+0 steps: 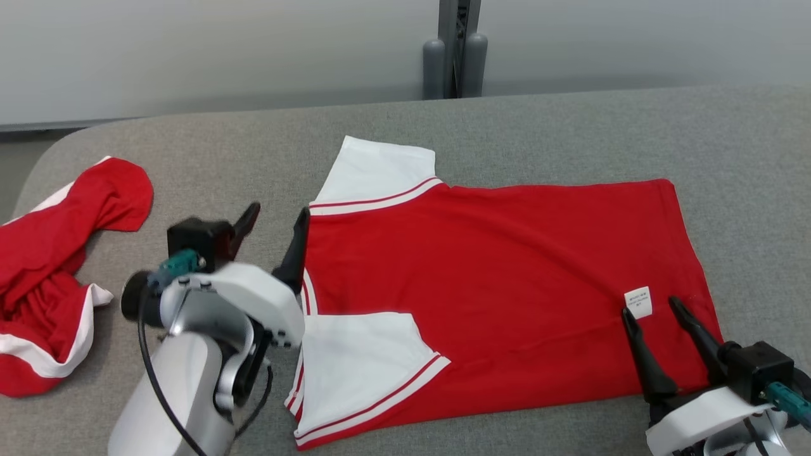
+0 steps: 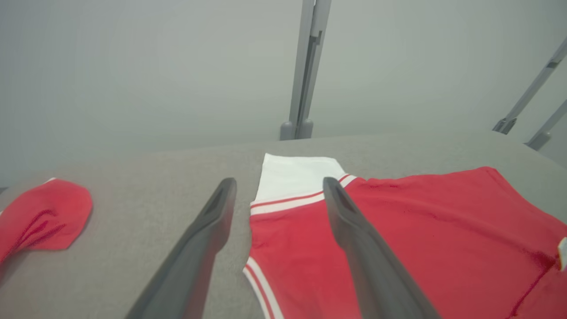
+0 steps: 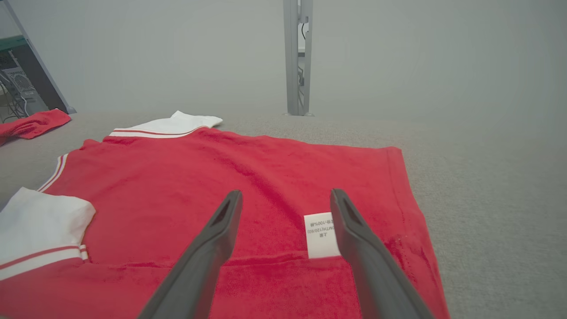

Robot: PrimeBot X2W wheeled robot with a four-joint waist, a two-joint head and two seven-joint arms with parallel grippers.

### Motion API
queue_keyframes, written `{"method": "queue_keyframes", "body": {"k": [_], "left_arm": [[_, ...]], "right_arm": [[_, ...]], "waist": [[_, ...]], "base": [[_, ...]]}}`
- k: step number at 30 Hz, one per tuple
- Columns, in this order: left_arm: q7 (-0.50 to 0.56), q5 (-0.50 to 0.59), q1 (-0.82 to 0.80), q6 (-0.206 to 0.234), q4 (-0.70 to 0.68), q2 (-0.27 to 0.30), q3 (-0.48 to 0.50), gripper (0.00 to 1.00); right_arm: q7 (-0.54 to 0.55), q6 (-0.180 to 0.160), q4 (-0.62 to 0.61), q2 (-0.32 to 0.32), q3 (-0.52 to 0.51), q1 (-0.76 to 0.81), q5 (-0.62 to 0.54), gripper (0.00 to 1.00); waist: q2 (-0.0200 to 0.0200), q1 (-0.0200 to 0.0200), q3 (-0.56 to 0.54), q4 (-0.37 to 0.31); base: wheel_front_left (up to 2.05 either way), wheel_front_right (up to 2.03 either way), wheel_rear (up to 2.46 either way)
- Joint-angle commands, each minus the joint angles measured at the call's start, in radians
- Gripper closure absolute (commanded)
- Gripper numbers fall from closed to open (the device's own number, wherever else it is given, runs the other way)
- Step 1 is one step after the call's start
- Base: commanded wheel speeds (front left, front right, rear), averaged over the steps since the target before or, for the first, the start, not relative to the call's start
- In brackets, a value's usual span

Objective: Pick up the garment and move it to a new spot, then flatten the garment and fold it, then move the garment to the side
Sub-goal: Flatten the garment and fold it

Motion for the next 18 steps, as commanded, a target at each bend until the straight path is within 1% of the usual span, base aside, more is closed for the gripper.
{"method": "queue_keyframes", "body": {"k": [1, 5, 9, 13, 18], "left_arm": [[-0.004, 0.007, -0.048, -0.006, 0.011, 0.0, 0.004, 0.0], [0.015, 0.016, -0.245, -0.031, 0.148, -0.002, 0.0, 0.0], [0.069, -0.003, -0.421, -0.054, 0.309, -0.006, 0.009, 0.0], [0.089, -0.007, -0.575, -0.064, 0.478, -0.012, 0.012, 0.0], [0.086, -0.005, -0.725, -0.071, 0.663, -0.026, 0.004, 0.0]], "right_arm": [[-0.007, 0.0, 0.0, -0.01, 0.0, -0.019, 0.005, 0.0], [-0.012, 0.0, -0.006, -0.016, 0.015, -0.07, 0.003, 0.0], [-0.022, -0.001, -0.007, -0.019, 0.027, -0.122, 0.007, 0.0], [-0.031, 0.0, 0.005, -0.012, 0.052, -0.176, 0.008, 0.0], [-0.047, -0.001, 0.022, -0.01, 0.085, -0.231, 0.016, 0.0]], "waist": [[0.0, 0.0, 0.044, -0.015], [0.0, 0.0, 0.13, -0.036], [0.0, 0.0, 0.213, -0.061], [0.0, 0.0, 0.29, -0.092], [0.0, 0.0, 0.353, -0.139]], "base": [[0.0, 0.0, 0.0], [0.0, 0.0, 0.0], [0.0, 0.0, 0.0], [0.0, 0.0, 0.0], [0.0, 0.0, 0.0]]}}
